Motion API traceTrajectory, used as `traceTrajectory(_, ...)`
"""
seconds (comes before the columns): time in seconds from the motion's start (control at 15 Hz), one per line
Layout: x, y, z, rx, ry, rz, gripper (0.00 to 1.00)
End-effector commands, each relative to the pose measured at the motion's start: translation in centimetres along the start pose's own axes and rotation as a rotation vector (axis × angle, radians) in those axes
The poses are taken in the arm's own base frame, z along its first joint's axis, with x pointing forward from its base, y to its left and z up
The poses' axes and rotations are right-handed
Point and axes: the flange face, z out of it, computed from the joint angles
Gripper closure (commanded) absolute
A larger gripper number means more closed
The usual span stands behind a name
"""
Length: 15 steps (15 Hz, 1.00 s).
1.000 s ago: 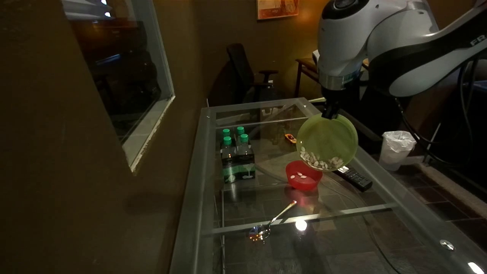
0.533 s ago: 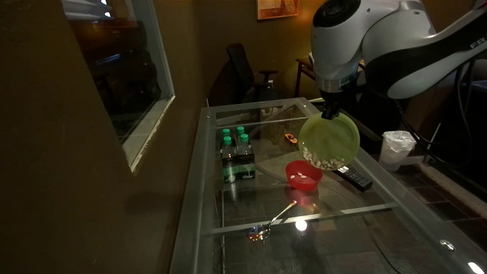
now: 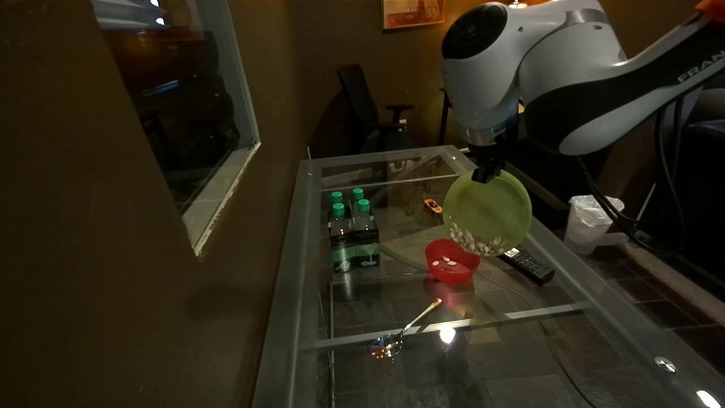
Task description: Pour the contents on the yellow plate into the red bowl.
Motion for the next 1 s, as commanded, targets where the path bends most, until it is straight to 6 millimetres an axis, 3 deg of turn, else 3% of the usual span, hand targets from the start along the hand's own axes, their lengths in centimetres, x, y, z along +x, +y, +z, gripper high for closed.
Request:
traceTrajectory(0.0,1.1,-0.4,-0.3,-0.049,-0.029,0.017,0.99)
traceTrajectory(0.93,2.7,-0.8,-0.7,-0.09,-0.132,0.042,0.99)
